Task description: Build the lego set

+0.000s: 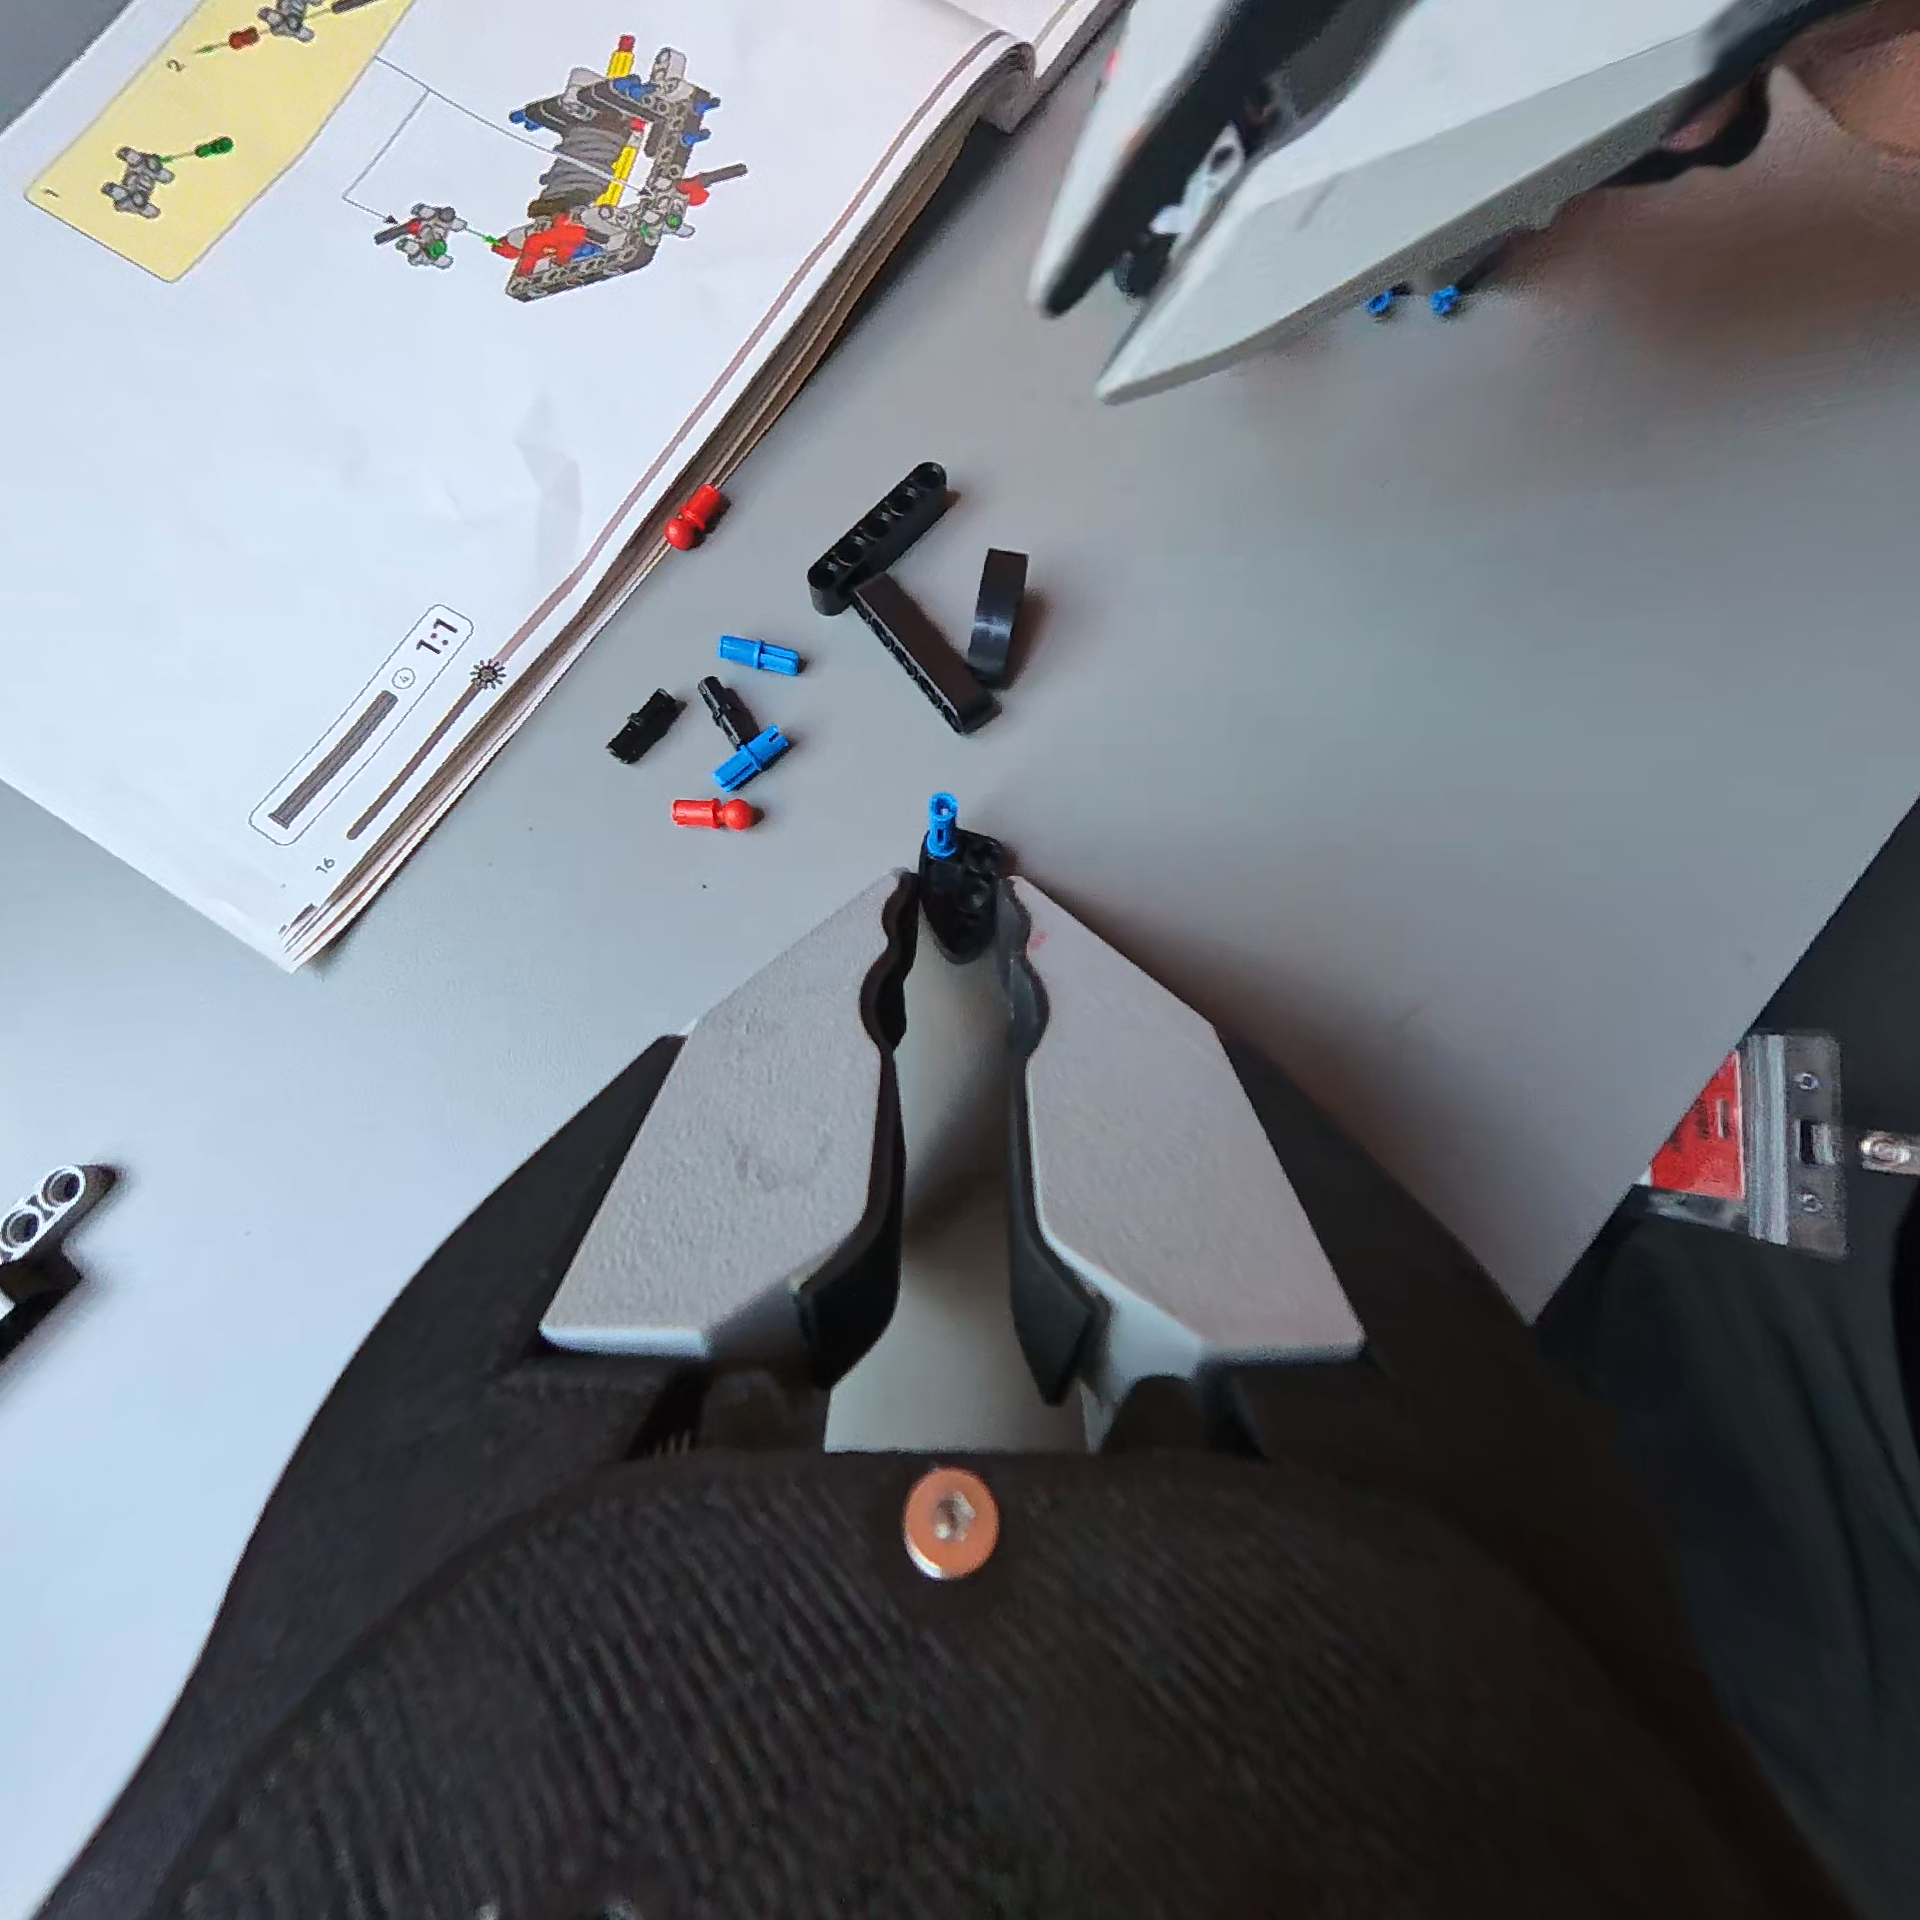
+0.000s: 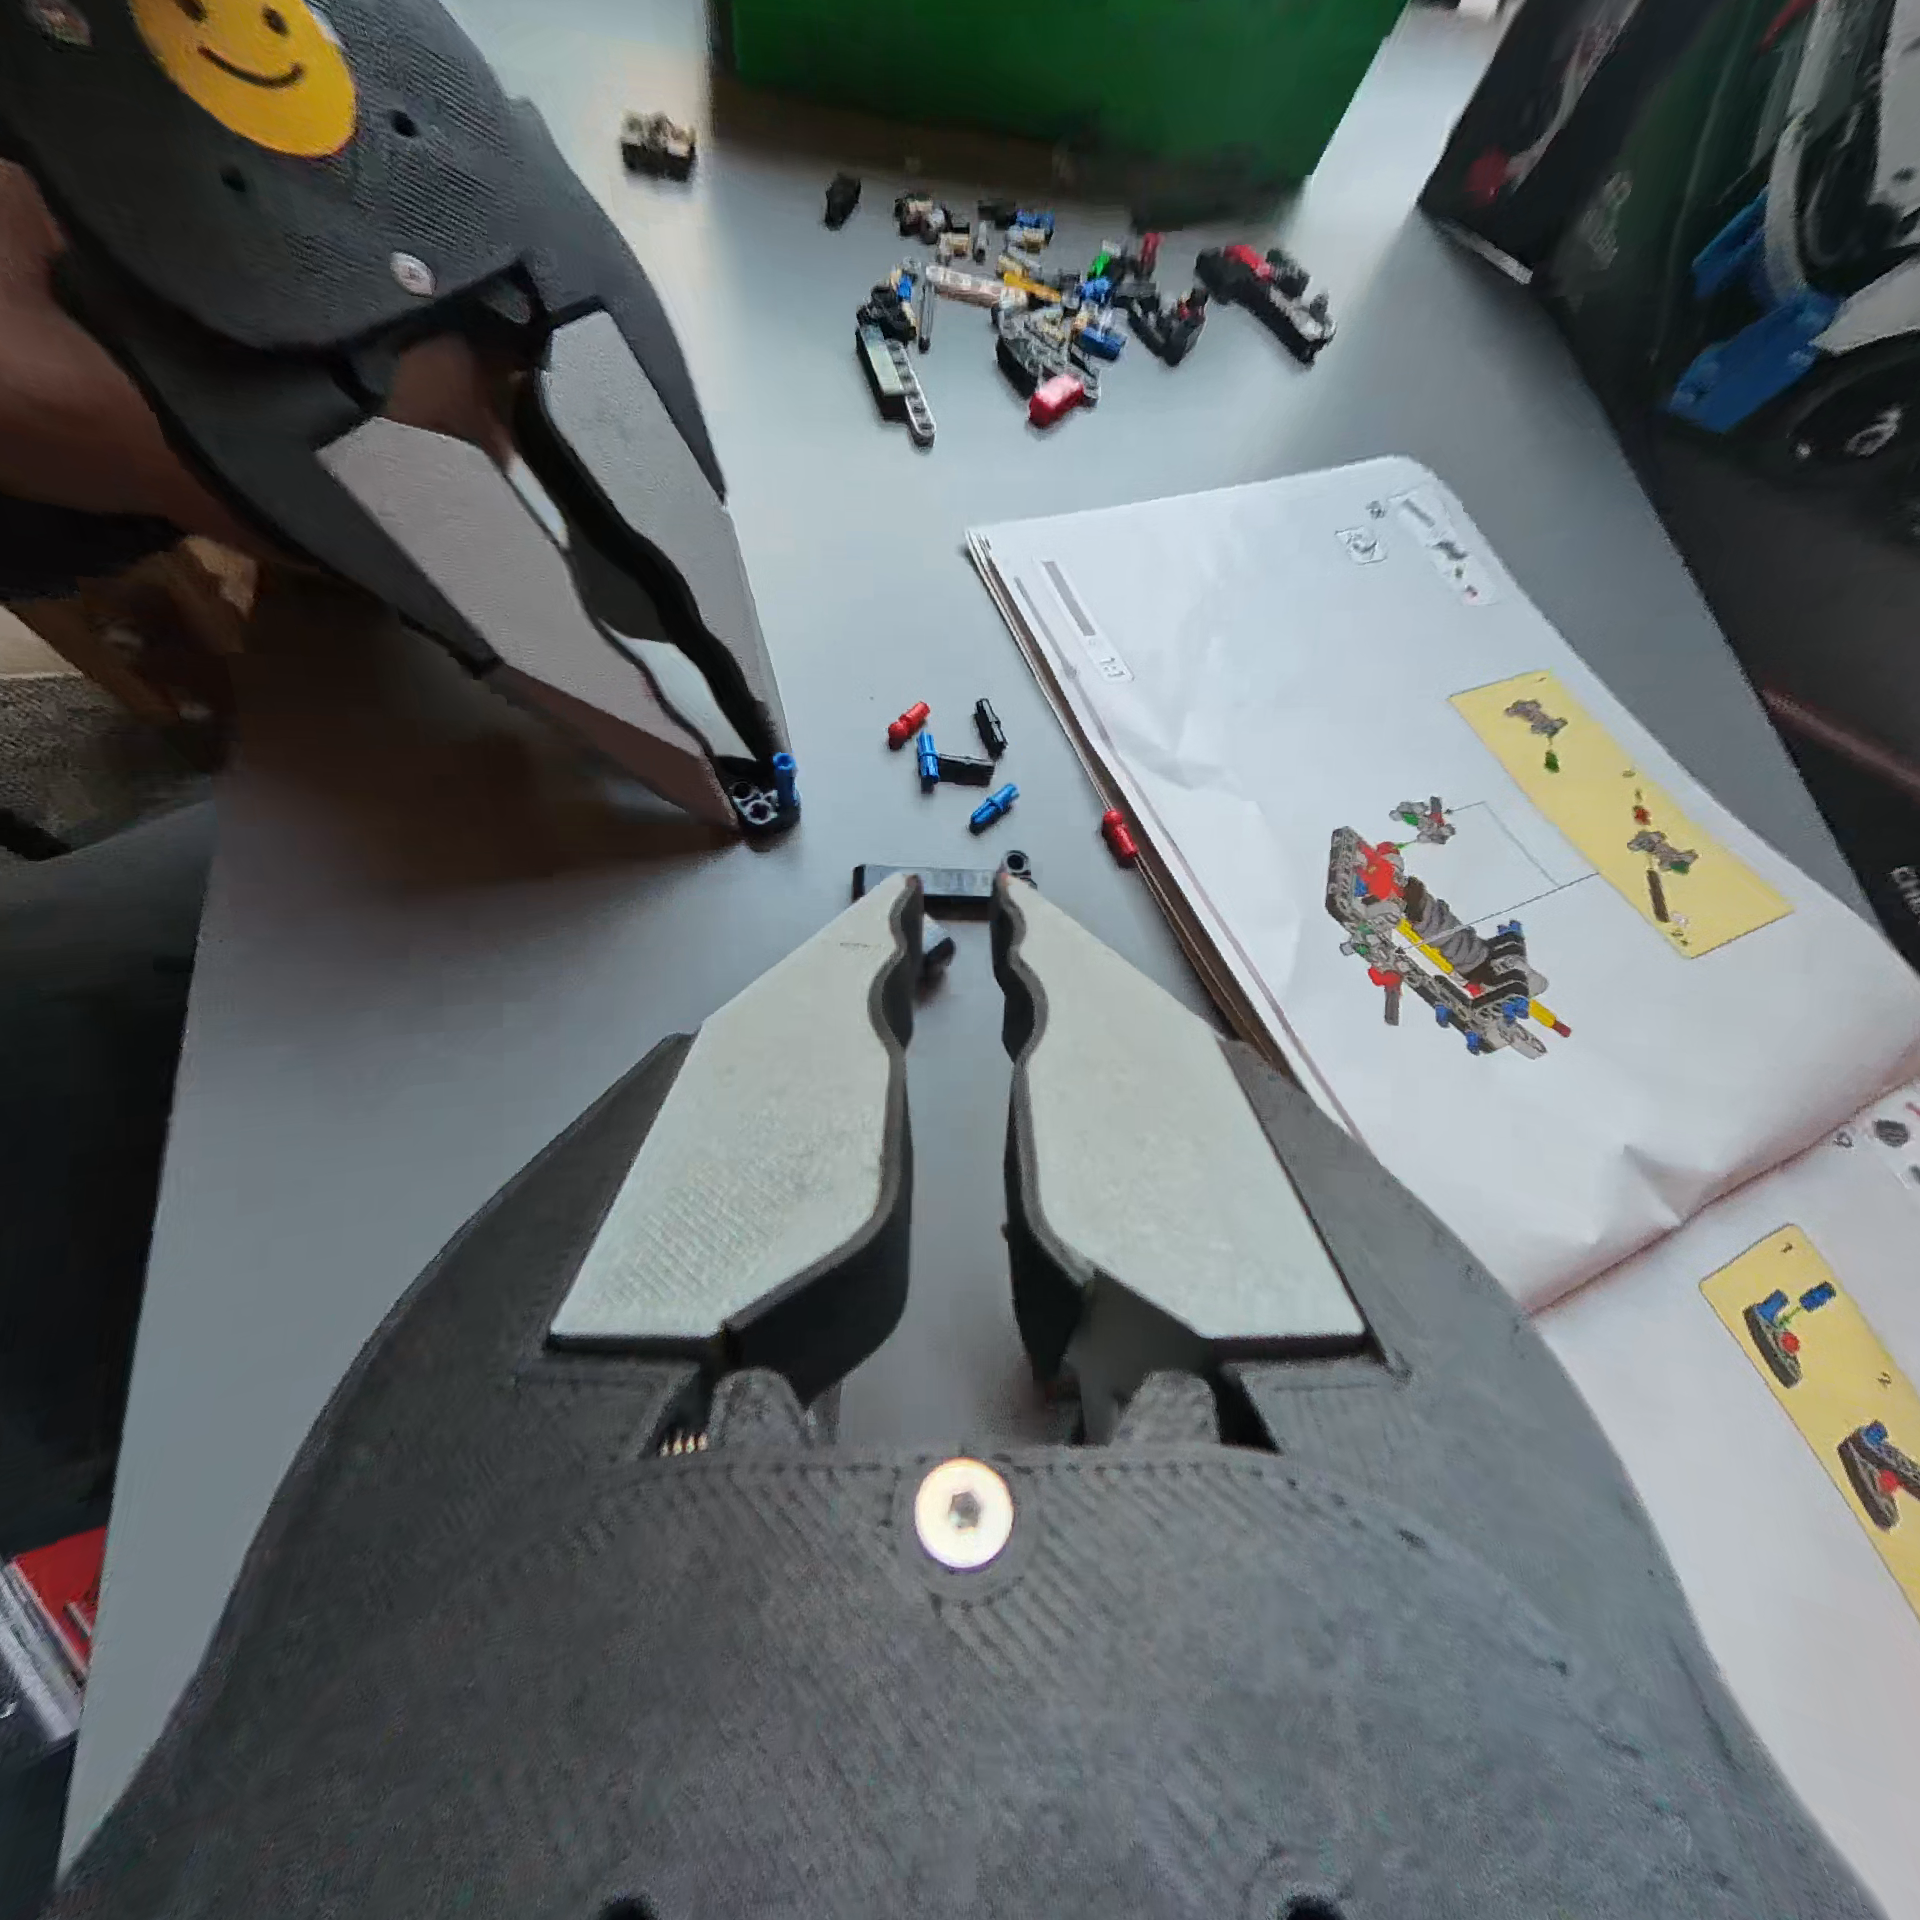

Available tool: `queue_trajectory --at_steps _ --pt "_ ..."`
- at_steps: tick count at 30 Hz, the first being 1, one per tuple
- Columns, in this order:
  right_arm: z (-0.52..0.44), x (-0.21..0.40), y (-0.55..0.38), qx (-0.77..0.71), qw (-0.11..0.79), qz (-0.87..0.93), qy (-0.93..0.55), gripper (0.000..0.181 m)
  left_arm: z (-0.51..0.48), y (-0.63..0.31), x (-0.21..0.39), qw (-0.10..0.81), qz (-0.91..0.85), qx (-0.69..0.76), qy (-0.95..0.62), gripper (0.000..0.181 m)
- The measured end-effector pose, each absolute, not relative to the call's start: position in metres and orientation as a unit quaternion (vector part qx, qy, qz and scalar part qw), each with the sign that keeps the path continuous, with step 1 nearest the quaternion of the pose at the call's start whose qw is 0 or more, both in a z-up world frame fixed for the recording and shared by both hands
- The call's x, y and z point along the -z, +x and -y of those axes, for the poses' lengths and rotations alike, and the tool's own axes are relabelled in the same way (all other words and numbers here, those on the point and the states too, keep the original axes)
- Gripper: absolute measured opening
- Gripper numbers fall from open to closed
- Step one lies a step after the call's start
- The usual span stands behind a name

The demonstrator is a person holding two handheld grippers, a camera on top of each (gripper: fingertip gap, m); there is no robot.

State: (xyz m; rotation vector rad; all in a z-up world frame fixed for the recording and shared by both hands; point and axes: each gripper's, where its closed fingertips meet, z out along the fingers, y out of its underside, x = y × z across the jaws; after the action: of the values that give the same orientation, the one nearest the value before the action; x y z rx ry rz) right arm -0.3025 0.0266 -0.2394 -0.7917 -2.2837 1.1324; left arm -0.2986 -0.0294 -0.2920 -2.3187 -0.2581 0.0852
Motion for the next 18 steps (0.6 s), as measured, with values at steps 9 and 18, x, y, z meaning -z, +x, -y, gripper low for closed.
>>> queue_trajectory --at_steps 9,18 --pt "-0.002 0.267 -0.342 -0.313 0.162 0.868 -0.35 0.01 0.044 -0.307 0.292 0.39 0.177 -0.053 -0.902 0.012" --pt "0.0 0.293 -0.35 -0.277 0.128 0.874 -0.379 0.017 0.055 -0.296 0.291 0.395 0.174 -0.052 -0.901 0.029"
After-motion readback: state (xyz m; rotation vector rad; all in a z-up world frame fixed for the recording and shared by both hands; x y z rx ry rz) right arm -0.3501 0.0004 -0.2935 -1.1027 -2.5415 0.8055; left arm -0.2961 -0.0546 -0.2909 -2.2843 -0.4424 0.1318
